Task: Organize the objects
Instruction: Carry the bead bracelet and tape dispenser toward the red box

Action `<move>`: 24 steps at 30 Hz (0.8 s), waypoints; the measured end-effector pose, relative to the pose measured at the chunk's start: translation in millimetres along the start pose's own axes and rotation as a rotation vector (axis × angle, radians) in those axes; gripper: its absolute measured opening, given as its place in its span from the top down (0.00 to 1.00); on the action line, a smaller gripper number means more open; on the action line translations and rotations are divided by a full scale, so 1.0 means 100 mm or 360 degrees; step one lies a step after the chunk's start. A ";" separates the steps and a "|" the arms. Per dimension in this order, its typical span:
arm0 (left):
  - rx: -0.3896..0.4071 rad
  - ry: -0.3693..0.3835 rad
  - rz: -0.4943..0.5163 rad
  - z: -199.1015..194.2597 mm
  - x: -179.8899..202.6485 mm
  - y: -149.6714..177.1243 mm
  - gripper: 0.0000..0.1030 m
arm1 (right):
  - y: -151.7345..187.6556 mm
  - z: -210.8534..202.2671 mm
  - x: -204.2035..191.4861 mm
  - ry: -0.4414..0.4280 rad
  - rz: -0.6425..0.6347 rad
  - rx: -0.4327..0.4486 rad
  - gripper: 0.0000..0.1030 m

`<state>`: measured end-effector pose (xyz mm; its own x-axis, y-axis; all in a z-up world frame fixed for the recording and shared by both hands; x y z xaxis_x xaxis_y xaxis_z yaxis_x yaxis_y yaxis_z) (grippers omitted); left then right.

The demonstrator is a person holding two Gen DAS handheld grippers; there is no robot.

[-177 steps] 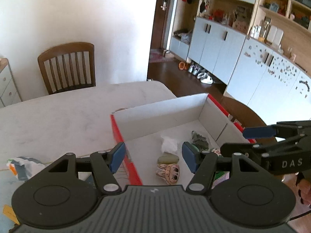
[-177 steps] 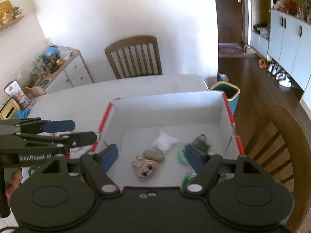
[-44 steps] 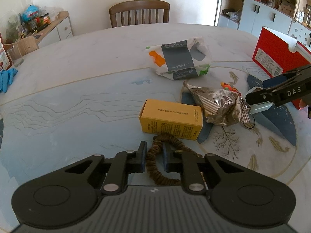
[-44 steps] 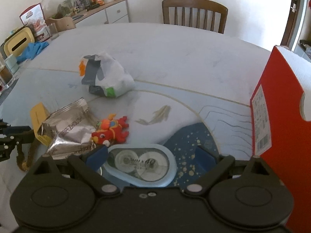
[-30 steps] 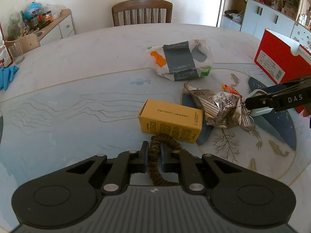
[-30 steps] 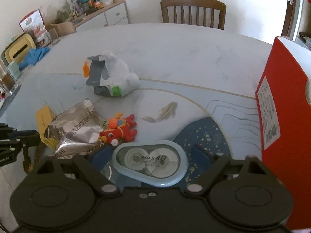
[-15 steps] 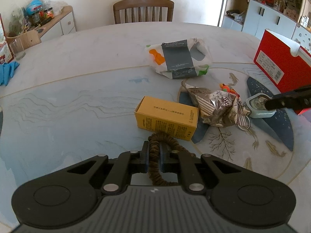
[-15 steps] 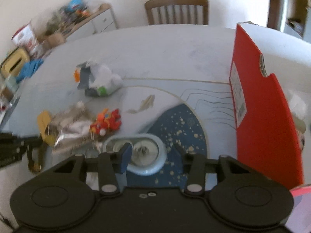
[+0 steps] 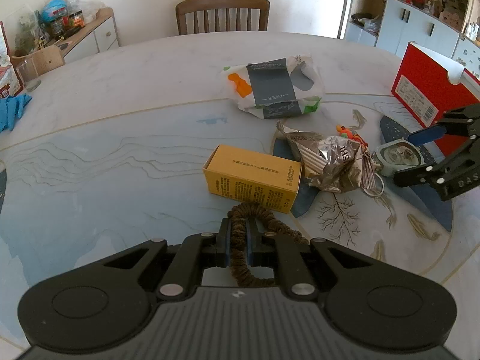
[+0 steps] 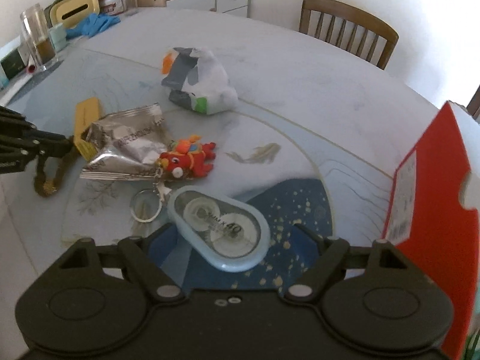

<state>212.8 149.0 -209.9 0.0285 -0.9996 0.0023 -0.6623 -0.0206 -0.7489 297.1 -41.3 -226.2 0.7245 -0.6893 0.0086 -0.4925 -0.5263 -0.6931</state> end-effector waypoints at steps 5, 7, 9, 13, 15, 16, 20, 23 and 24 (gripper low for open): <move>0.0000 -0.0008 -0.0014 0.00 0.00 0.00 0.91 | -0.03 0.07 0.00 -0.0029 -0.0002 0.0062 0.20; -0.0001 -0.0009 -0.0022 -0.01 0.00 0.01 0.91 | -0.05 0.08 -0.03 -0.0051 -0.0024 0.0084 0.22; -0.0001 -0.0011 -0.0032 -0.03 0.01 0.01 0.91 | -0.07 0.08 -0.07 -0.0072 -0.0039 0.0096 0.29; 0.0001 -0.0008 -0.0047 -0.06 0.03 0.02 0.91 | -0.06 0.02 -0.12 -0.0064 -0.0040 0.0087 0.35; 0.0009 0.0002 -0.0062 -0.10 0.05 0.01 0.91 | -0.03 -0.02 -0.13 -0.0029 -0.0022 0.0077 0.35; 0.0015 0.0009 -0.0065 -0.12 0.06 0.00 0.91 | -0.01 -0.04 -0.14 -0.0010 -0.0005 0.0075 0.35; 0.0041 0.0046 -0.0082 -0.23 0.15 -0.04 0.91 | 0.07 -0.20 -0.17 0.0047 0.0092 0.0077 0.35; 0.0073 0.0086 -0.0069 -0.33 0.24 -0.09 0.91 | 0.12 -0.36 -0.21 0.0076 0.0145 0.0095 0.35; 0.0083 0.0102 -0.0064 -0.36 0.28 -0.12 0.91 | 0.13 -0.40 -0.22 0.0087 0.0155 0.0100 0.35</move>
Point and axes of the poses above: each gripper's, at about its wrist camera, not at the fingertips, and z roughly the way its jaws point, x to its right, y to its underside, the point moved 8 cm from there along z, roughly the way its jaws point, and after that the axes turned 11 degrees about x, right-handed, at the moved point
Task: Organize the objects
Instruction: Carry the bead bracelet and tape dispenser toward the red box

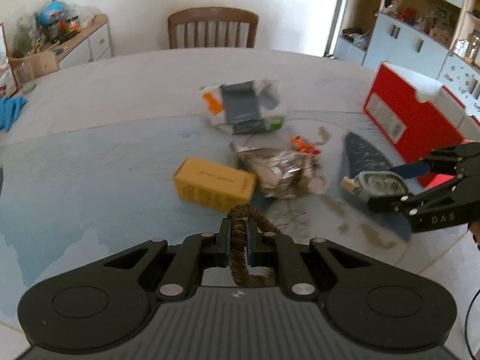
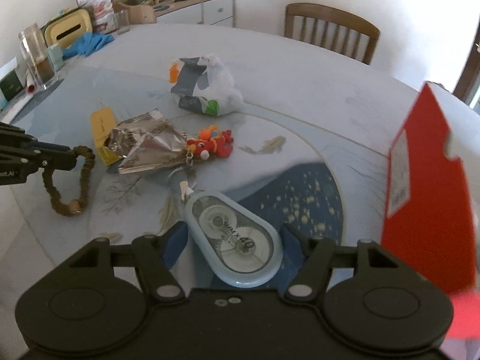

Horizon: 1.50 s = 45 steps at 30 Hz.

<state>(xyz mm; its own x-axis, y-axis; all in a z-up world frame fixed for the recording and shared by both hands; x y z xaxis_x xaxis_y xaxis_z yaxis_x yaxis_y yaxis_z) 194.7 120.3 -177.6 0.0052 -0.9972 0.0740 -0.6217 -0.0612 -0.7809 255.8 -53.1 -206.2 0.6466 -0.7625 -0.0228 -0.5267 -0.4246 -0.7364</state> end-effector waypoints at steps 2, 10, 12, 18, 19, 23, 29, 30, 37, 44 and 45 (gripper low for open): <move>0.0017 0.0034 0.0011 -0.05 0.09 -0.05 0.91 | 0.01 -0.11 -0.01 0.0022 0.0022 0.0003 0.35; 0.0116 0.0185 0.0095 -0.21 0.54 -0.35 0.91 | -0.09 -0.61 0.10 0.0112 0.0143 0.0082 0.35; 0.0144 0.0222 0.0126 -0.24 0.68 -0.44 0.91 | -0.13 -0.74 0.15 0.0134 0.0174 0.0105 0.35; 0.0214 0.0356 0.0198 -0.32 1.11 -0.71 0.91 | -0.27 -1.11 0.39 0.0206 0.0229 0.0171 0.35; 0.0222 0.0381 0.0210 -0.33 1.19 -0.76 0.91 | -0.29 -1.15 0.43 0.0217 0.0230 0.0179 0.35; 0.0252 0.0468 0.0279 -0.34 1.50 -0.96 0.91 | -0.36 -1.34 0.68 0.0270 0.0254 0.0214 0.35; 0.0287 0.0553 0.0342 -0.26 1.94 -1.28 0.91 | -0.38 -1.51 1.07 0.0374 0.0276 0.0244 0.35; 0.0297 0.0561 0.0352 -0.25 2.01 -1.33 0.91 | -0.38 -1.54 1.14 0.0384 0.0287 0.0251 0.35; 0.0342 0.0608 0.0357 -0.11 2.47 -1.71 0.91 | -0.36 -1.66 1.54 0.0438 0.0309 0.0277 0.35; 0.0334 0.0637 0.0349 0.14 2.92 -1.93 0.91 | -0.29 -1.73 1.89 0.0460 0.0305 0.0274 0.35; 0.0326 0.0640 0.0352 0.18 2.99 -1.94 0.91 | -0.28 -1.73 1.93 0.0461 0.0304 0.0271 0.35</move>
Point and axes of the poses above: each gripper's, at about its wrist camera, not at the fingertips, and z roughly the way its jaws point, x to its right, y to its underside, the point moved 8 cm from there along z, roughly the way its jaws point, and after that the axes turned 11 degrees about x, right-handed, at the moved point
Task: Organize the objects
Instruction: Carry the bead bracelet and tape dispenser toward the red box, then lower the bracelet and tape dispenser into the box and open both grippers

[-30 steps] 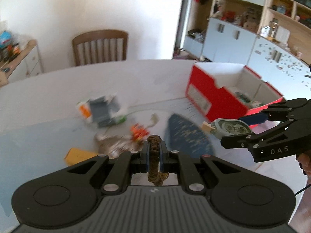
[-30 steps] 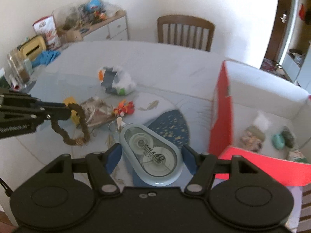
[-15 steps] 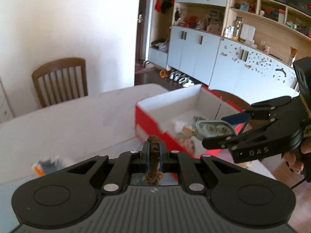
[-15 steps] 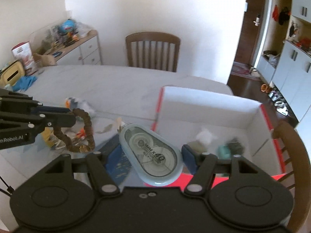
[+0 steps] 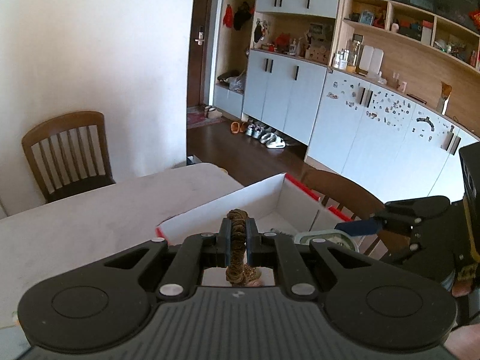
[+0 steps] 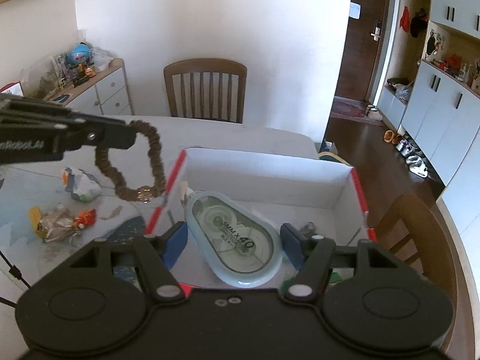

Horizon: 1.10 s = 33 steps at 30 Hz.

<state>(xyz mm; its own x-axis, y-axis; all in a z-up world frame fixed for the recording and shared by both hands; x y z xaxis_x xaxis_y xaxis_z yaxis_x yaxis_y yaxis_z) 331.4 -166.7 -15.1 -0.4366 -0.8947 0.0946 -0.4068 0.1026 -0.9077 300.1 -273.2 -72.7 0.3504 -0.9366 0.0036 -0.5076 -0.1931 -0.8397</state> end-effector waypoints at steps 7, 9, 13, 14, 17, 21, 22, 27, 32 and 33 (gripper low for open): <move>-0.0076 0.0029 -0.0020 0.48 0.21 0.00 0.91 | 0.04 0.09 0.22 -0.0001 -0.0037 -0.0028 0.35; -0.0115 0.0043 -0.0058 0.62 0.23 0.04 0.91 | 0.08 0.13 0.28 -0.0009 -0.0042 -0.0049 0.35; -0.0191 0.0046 -0.0102 0.90 0.26 0.11 0.91 | 0.20 0.29 0.36 -0.0018 -0.0075 -0.0115 0.35; -0.0208 0.0042 -0.0114 0.97 0.26 0.13 0.91 | 0.23 0.33 0.37 -0.0023 -0.0080 -0.0137 0.35; -0.0250 0.0045 -0.0158 1.15 0.26 0.18 0.91 | 0.32 0.47 0.41 -0.0034 -0.0099 -0.0192 0.35; -0.0309 0.0050 -0.0192 1.37 0.27 0.27 0.91 | 0.41 0.63 0.43 -0.0063 -0.0128 -0.0253 0.35; -0.0325 0.0056 -0.0194 1.42 0.28 0.30 0.91 | 0.44 0.68 0.45 -0.0058 -0.0135 -0.0268 0.35; -0.0436 0.0056 -0.0216 1.65 0.28 0.51 0.91 | 0.55 0.86 0.52 -0.0108 -0.0123 -0.0350 0.35; -0.0517 0.0033 -0.0178 1.75 0.25 0.70 0.91 | 0.65 0.96 0.53 -0.0130 -0.0153 -0.0413 0.35; -0.0528 0.0029 -0.0169 1.76 0.25 0.73 0.91 | 0.66 0.97 0.52 -0.0131 -0.0161 -0.0419 0.35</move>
Point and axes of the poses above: each gripper's, at about its wrist camera, not at the fingertips, and z roughly the way its jaws point, x to its right, y to its underside, the point moved 8 cm from there along z, roughly the way its jaws point, and after that the axes turned 11 degrees about x, right-handed, at the moved point
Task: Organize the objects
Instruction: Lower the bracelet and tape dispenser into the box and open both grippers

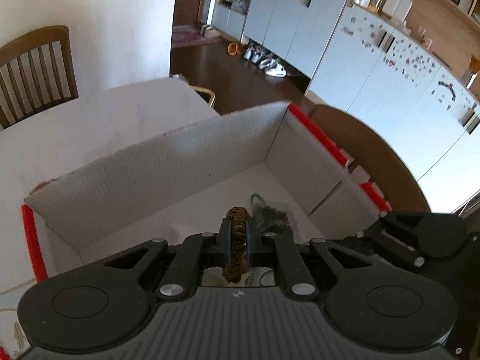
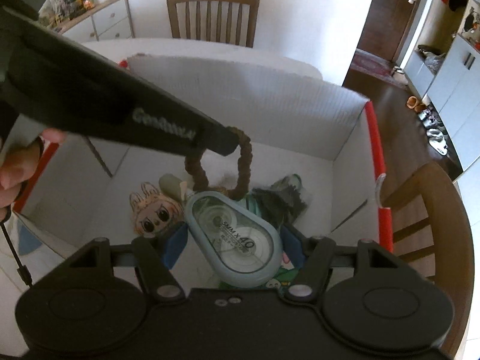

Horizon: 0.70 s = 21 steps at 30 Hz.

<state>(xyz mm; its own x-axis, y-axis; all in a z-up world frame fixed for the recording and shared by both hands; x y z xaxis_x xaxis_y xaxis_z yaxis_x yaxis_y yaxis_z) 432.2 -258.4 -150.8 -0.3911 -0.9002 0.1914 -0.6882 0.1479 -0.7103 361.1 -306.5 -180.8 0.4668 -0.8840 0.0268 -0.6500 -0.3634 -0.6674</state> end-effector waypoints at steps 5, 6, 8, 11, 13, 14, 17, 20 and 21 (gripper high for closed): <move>-0.0048 -0.0034 0.0047 0.06 -0.02 0.10 0.91 | 0.02 0.06 -0.01 -0.0006 -0.0012 -0.0027 0.35; -0.0059 -0.0036 0.0054 0.08 -0.02 0.11 0.91 | 0.03 0.06 -0.01 -0.0005 -0.0013 -0.0033 0.35; -0.0094 -0.0036 0.0059 0.10 -0.04 0.14 0.91 | 0.03 0.10 0.00 -0.0012 -0.0013 -0.0054 0.35; -0.0126 -0.0044 0.0076 0.14 -0.04 0.17 0.91 | 0.03 0.11 0.01 -0.0023 0.0005 -0.0066 0.35; -0.0151 -0.0043 0.0072 0.18 -0.06 0.17 0.91 | 0.04 0.11 0.01 -0.0029 0.0006 -0.0070 0.35; -0.0162 -0.0048 0.0069 0.17 -0.05 0.19 0.91 | 0.04 0.11 0.01 -0.0035 0.0006 -0.0073 0.35; -0.0176 -0.0057 0.0076 0.19 -0.07 0.21 0.91 | 0.02 0.12 0.01 -0.0047 0.0004 -0.0076 0.35; -0.0181 -0.0061 0.0056 0.20 -0.09 0.21 0.91 | 0.02 0.13 0.02 -0.0049 0.0005 -0.0075 0.34; -0.0182 -0.0065 0.0048 0.19 -0.09 0.21 0.91 | 0.02 0.14 0.02 -0.0048 0.0004 -0.0075 0.34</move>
<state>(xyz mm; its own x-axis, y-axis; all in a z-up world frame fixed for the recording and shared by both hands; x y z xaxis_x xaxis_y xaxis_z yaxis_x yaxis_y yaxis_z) 432.9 -254.9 -180.9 -0.3887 -0.9104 0.1417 -0.7427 0.2186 -0.6330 369.2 -304.7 -192.1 0.4826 -0.8759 0.0021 -0.6785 -0.3753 -0.6315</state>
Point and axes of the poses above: each gripper's, at about its wrist camera, not at the fingertips, and z roughly the way its jaws point, x to its right, y to its underside, the point moved 8 cm from there along z, roughly the way its jaws point, and after that the axes turned 11 degrees about x, right-handed, at the moved point
